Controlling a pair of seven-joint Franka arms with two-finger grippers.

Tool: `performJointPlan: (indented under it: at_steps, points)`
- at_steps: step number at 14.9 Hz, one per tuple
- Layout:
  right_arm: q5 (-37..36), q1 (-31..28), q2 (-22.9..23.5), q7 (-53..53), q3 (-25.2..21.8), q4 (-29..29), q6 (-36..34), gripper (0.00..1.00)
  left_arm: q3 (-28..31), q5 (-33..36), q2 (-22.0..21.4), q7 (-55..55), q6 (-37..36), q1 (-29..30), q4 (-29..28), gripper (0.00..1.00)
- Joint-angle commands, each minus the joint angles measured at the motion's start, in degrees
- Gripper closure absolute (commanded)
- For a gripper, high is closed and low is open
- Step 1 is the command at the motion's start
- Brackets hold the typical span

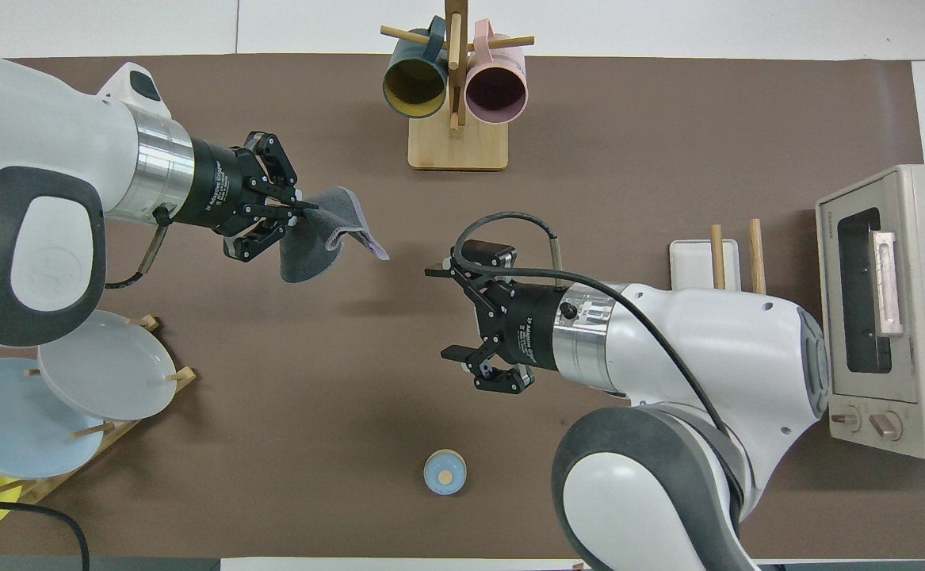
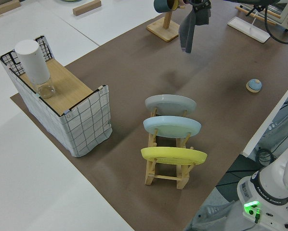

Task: Fold towel and hang on rack
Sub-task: 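Lift the towel with the left gripper toward the waiting right gripper, then grasp the towel with the right gripper beside the left gripper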

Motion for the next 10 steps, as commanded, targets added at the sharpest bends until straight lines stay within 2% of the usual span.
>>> performJointPlan:
  at_steps: [1,4,7,10]
  points:
    - [1.9,0.2,2.3,0.8,0.1,2.1,1.7,0.0,0.5,-4.5,-5.4,-5.5,3.4,-1.1,-6.4,1.0]
    - [2.2,0.3,4.7,1.4,0.1,5.7,3.1,0.0,0.5,-5.1,-7.9,-10.1,7.0,-2.9,-9.7,1.0]
    - [2.2,0.1,8.8,4.6,0.1,12.2,3.1,0.0,0.5,-5.1,-9.5,-13.0,11.3,-5.8,-12.8,1.0]
    - [1.8,1.1,9.8,6.4,0.1,13.2,3.5,0.0,0.6,-5.1,-10.3,-15.2,14.5,-7.8,-14.8,1.0]
